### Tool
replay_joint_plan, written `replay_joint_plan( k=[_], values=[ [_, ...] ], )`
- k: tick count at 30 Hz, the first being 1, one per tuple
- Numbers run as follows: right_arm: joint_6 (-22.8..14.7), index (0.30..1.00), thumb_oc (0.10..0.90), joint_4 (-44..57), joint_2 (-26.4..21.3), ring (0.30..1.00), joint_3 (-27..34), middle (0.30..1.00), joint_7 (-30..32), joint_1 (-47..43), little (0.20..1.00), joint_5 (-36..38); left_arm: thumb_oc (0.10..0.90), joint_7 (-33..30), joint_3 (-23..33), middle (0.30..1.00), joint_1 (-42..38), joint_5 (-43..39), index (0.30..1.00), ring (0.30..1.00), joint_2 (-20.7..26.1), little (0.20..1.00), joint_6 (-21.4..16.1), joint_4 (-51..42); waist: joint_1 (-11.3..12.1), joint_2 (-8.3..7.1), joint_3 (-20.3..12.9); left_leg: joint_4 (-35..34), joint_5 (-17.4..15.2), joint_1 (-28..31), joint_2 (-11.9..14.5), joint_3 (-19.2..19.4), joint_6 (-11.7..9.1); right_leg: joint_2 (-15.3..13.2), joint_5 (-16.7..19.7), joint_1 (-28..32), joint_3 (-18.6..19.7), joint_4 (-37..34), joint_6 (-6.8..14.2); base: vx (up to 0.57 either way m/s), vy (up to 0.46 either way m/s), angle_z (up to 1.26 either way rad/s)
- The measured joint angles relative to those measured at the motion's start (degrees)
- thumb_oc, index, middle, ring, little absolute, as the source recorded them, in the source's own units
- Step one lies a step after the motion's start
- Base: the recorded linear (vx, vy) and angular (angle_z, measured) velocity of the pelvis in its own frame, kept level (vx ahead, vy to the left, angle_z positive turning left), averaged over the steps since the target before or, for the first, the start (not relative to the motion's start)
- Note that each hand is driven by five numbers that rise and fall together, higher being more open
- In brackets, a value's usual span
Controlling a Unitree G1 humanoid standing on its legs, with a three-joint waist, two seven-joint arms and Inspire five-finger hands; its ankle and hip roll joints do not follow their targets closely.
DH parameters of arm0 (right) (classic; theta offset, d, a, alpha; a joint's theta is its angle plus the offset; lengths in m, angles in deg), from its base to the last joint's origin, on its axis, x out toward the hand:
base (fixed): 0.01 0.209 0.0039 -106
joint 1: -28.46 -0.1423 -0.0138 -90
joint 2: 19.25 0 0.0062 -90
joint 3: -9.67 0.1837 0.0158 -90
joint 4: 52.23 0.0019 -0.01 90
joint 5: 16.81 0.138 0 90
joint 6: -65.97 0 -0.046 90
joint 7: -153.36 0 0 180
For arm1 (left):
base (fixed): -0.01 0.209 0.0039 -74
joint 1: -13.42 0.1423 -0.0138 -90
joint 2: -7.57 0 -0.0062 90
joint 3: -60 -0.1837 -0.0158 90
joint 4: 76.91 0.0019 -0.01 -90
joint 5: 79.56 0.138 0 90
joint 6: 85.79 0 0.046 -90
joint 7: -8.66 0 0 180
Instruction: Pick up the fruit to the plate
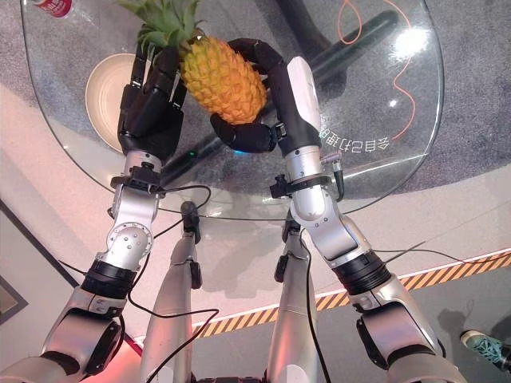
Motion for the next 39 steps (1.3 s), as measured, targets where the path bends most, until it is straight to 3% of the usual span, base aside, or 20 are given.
replay_joint_plan(
  k=[28,30,39],
  values=[
    [0.00,0.300,0.100,1.88,-3.15,0.300,-2.15,0.300,-5.31,-2.20,0.200,-0.58,0.800,-1.97,0.68,0.900,-0.03,-0.51,0.900,0.900,-0.84,0.900,-1.89,-0.44,0.04,0.00,0.00,-0.20,0.29,0.01,-0.13,0.06,0.11,-0.21,0.02,-0.12,-0.04,0.17,-0.02,0.00,0.000,0.00],
    [-0.01,0.300,0.100,1.88,-3.24,0.300,-2.16,0.300,-5.34,-2.25,0.200,-0.68,0.100,-1.96,0.60,0.300,-0.04,-0.51,0.300,0.300,-0.84,0.200,-2.36,-0.44,0.01,0.00,0.00,-0.22,0.31,0.01,-0.13,0.05,0.11,-0.22,0.02,-0.12,-0.06,0.17,-0.01,0.00,0.000,0.00],
    [-0.21,0.300,0.100,2.17,-3.29,0.300,-3.54,0.300,-5.39,-2.85,0.200,-1.44,0.100,-1.83,0.43,0.300,-0.12,-0.32,0.300,0.300,-0.94,0.200,-5.37,-0.63,-0.15,0.00,0.00,-0.26,0.31,0.01,-0.14,0.05,0.11,-0.21,0.02,-0.13,-0.07,0.17,-0.01,0.00,0.000,0.00]
  ],
)
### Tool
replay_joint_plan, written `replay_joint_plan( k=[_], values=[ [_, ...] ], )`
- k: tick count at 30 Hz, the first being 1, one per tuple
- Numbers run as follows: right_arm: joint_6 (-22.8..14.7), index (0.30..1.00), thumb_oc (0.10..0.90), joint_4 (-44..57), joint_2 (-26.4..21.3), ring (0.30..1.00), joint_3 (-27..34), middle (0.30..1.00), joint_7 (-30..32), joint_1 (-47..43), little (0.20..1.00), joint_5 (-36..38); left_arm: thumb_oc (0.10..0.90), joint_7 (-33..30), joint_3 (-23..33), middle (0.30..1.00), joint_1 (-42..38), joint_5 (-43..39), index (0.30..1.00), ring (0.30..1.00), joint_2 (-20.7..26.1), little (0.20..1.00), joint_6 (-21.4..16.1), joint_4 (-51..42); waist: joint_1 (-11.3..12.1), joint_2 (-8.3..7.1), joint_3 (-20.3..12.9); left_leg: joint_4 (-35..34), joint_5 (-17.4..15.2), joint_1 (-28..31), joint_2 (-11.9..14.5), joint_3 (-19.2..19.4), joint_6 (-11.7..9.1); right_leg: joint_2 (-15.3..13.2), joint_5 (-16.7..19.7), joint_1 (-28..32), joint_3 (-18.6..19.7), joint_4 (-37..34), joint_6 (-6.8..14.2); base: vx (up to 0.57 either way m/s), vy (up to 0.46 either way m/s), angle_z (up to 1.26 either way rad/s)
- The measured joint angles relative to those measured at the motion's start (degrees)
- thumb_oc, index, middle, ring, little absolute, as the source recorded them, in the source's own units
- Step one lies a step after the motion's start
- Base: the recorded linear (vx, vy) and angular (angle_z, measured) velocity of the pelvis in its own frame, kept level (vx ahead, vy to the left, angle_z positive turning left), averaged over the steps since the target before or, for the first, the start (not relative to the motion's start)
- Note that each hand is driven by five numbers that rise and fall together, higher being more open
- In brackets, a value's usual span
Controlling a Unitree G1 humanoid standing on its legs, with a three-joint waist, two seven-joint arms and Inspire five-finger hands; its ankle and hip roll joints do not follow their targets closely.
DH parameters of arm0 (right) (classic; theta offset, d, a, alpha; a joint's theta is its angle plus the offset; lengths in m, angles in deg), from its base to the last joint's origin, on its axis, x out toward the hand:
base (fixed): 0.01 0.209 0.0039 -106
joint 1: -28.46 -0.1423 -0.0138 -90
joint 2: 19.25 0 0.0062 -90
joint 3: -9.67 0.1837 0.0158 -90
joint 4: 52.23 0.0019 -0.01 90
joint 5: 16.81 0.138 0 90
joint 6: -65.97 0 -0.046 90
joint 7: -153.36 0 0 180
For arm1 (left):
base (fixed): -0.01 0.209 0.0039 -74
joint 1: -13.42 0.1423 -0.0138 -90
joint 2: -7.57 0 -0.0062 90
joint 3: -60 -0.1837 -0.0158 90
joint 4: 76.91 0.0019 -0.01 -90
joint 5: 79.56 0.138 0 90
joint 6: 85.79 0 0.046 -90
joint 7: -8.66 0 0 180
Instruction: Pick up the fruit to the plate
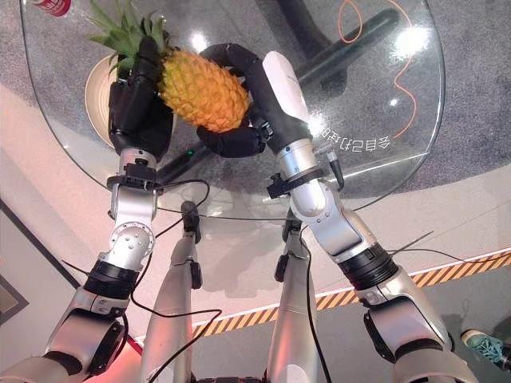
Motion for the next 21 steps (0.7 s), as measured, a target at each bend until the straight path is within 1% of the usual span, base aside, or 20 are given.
replay_joint_plan(
  k=[8,17,18,19,21],
  values=[
    [-0.79,0.300,0.100,2.07,-0.40,0.300,-1.41,0.300,-0.07,-0.28,0.200,-0.92,0.100,-0.15,1.16,0.300,-0.69,1.29,0.300,0.300,0.08,0.200,-2.62,0.00,0.05,0.00,0.00,-0.02,0.03,-0.01,-0.02,-0.01,0.01,-0.02,0.00,-0.01,-0.01,0.00,0.00,0.00,0.000,0.00],
    [-0.84,0.300,0.100,2.07,-0.42,0.300,-1.40,0.300,0.01,-0.42,0.200,-1.04,0.100,-0.18,1.24,0.300,-0.89,1.52,0.300,0.300,0.03,0.200,-2.74,0.00,-0.19,0.00,0.00,-0.04,0.03,0.00,-0.02,-0.02,0.01,-0.01,0.00,-0.01,-0.01,-0.01,0.00,0.00,0.000,0.00],
    [-0.84,0.434,0.256,2.07,-0.42,0.434,-1.40,0.434,0.03,-0.42,0.356,-1.09,0.100,-0.19,1.25,0.300,-0.89,1.56,0.300,0.300,0.03,0.200,-2.74,0.00,-0.17,0.00,0.00,-0.04,0.03,0.00,-0.02,-0.01,0.01,-0.01,0.00,-0.01,-0.01,-0.01,0.00,0.00,0.000,0.00],
    [-0.85,0.900,0.800,2.08,-0.41,0.900,-1.40,0.900,0.05,-0.42,0.900,-1.24,0.100,-0.20,1.28,0.300,-0.90,1.58,0.300,0.300,0.05,0.200,-2.74,0.00,-0.17,0.00,0.00,-0.04,0.03,-0.01,-0.03,-0.02,0.01,-0.02,0.00,-0.02,-0.01,-0.01,0.00,0.00,0.000,0.00],
    [-0.92,0.900,0.800,2.07,-0.31,0.900,-1.40,0.900,0.31,-0.29,0.900,-1.39,0.100,-0.20,1.27,0.300,-0.93,1.59,0.300,0.300,0.02,0.200,-2.75,0.00,-0.14,0.00,0.00,-0.06,0.03,-0.01,-0.03,-0.02,0.01,-0.02,0.00,-0.02,-0.01,-0.01,0.00,0.00,0.000,0.00]
  ],
)
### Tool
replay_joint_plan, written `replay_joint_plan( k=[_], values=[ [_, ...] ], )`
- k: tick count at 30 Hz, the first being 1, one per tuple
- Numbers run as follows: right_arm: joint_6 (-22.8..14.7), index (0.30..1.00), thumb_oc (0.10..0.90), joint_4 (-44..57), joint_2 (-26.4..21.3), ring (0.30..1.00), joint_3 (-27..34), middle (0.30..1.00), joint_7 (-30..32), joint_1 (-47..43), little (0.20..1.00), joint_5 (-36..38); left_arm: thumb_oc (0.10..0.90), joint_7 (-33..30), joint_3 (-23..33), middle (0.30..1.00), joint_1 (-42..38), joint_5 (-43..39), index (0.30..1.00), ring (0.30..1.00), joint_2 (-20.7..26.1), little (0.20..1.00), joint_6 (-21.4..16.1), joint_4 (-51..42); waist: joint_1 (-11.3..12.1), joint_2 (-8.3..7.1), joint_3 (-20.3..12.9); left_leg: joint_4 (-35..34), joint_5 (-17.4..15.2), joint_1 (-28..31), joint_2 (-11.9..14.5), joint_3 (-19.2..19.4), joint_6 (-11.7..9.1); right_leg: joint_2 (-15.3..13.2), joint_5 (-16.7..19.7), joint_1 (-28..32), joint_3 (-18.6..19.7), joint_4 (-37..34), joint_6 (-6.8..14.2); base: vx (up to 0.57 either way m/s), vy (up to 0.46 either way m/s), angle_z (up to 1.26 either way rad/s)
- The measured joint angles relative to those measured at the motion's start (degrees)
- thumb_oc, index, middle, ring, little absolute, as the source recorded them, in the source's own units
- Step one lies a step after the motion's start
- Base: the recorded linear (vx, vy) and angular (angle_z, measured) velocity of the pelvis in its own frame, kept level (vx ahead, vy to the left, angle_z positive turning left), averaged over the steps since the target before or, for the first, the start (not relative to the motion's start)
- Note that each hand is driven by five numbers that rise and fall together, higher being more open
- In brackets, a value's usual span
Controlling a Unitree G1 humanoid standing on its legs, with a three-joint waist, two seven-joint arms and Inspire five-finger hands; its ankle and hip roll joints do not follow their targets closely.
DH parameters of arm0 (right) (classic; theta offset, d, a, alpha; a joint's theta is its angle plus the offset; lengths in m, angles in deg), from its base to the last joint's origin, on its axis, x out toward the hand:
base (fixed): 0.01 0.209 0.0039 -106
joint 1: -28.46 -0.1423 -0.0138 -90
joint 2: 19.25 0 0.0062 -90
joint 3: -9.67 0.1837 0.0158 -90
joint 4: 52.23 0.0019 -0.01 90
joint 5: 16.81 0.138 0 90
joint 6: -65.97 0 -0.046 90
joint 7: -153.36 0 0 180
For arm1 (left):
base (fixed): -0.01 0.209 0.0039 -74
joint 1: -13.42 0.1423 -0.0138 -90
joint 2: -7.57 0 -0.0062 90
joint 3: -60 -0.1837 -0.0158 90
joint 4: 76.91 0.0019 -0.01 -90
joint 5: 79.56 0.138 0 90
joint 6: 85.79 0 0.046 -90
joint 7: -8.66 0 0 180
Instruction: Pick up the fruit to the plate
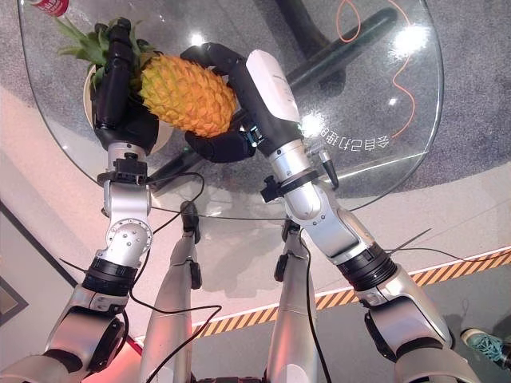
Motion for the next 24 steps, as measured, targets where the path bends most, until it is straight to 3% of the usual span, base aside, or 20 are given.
replay_joint_plan(
  k=[9,24],
  values=[
    [-0.21,0.900,0.800,0.33,1.93,0.900,-0.01,0.900,0.18,0.23,0.900,-0.09,0.100,-0.15,0.79,0.300,-1.34,2.54,0.300,0.300,-0.58,0.200,-1.01,-0.01,-0.05,0.00,0.00,-0.08,0.00,0.00,0.00,0.01,0.00,0.01,0.00,-0.03,0.00,-0.04,0.00,0.00,0.000,0.00],
    [-0.04,0.900,0.800,0.28,2.34,0.900,0.12,0.900,2.48,0.47,0.900,-0.37,0.100,-12.02,1.41,0.300,-2.04,10.54,0.300,0.300,-2.77,0.200,-7.95,-0.09,-0.02,0.00,0.00,-0.15,0.00,-0.07,0.00,0.01,0.00,0.02,-0.01,-0.13,-0.01,-0.10,0.00,0.00,0.000,0.00]
  ],
)
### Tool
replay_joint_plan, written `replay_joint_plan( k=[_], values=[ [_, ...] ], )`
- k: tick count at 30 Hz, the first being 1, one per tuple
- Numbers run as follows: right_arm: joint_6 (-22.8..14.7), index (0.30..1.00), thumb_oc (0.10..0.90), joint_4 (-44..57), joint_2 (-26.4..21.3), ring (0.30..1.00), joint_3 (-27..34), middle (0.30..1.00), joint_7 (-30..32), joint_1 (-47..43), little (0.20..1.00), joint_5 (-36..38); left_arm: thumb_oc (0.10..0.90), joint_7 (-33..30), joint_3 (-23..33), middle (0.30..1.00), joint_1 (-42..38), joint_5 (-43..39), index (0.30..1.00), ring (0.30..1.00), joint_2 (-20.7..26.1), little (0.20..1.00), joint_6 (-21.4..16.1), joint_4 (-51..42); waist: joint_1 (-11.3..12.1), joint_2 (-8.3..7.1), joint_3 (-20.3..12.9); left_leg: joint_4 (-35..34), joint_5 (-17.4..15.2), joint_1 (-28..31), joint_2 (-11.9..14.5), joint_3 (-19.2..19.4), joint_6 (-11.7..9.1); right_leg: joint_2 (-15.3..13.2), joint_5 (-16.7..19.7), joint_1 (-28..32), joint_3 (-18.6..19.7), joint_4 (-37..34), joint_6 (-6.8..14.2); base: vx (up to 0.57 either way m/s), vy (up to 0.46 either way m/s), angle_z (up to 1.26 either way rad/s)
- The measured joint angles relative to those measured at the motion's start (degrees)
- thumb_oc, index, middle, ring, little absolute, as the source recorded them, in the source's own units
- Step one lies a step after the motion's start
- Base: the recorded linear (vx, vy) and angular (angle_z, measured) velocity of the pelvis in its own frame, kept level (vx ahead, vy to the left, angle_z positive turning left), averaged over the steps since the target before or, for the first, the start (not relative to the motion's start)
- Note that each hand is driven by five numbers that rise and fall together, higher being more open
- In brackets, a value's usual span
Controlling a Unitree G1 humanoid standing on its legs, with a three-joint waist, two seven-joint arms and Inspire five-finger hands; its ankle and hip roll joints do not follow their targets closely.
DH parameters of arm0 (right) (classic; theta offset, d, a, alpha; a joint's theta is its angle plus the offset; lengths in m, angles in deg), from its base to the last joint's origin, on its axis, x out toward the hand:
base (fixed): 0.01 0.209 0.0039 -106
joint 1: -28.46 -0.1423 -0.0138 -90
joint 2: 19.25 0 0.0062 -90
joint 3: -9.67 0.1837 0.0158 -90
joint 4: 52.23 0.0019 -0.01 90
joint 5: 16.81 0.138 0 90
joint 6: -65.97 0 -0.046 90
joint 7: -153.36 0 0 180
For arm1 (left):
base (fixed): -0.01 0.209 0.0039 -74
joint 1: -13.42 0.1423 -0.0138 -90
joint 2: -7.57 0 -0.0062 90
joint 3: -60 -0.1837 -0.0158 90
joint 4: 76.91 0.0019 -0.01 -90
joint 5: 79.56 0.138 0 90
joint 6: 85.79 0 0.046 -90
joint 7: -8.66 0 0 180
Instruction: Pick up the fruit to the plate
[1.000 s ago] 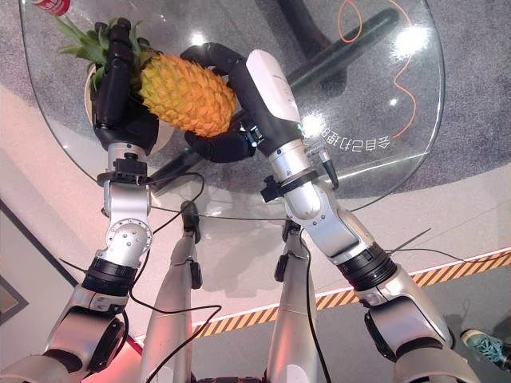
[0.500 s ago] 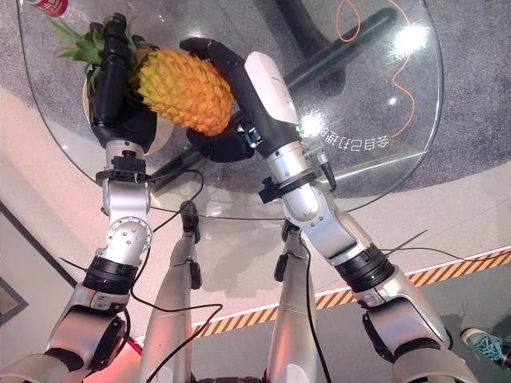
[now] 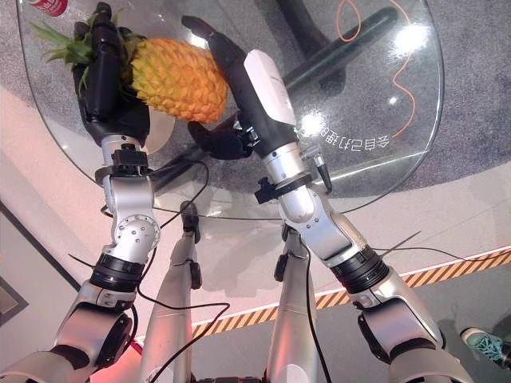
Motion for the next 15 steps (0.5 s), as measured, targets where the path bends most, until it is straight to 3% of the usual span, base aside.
replay_joint_plan(
  k=[5,15],
  values=[
    [0.12,0.900,0.800,-0.01,-0.05,0.900,1.40,0.900,2.14,0.00,0.900,-0.05,0.100,-5.34,2.38,0.300,0.25,4.77,0.300,0.300,0.05,0.200,-1.70,0.02,0.08,0.00,0.00,-0.01,0.00,-0.03,0.00,0.00,0.00,0.00,0.00,-0.02,-0.01,-0.01,0.00,0.00,0.000,0.00],
    [0.55,0.900,0.800,-0.50,-0.20,0.900,5.01,0.900,5.12,-0.04,0.900,-0.21,0.100,-9.86,4.00,0.300,0.35,10.75,0.300,0.300,0.13,0.200,-2.28,0.02,0.00,0.00,0.00,-0.01,0.00,-0.05,-0.01,-0.01,0.00,0.00,0.00,-0.05,-0.01,-0.01,0.00,0.00,0.000,0.00]
  ],
)
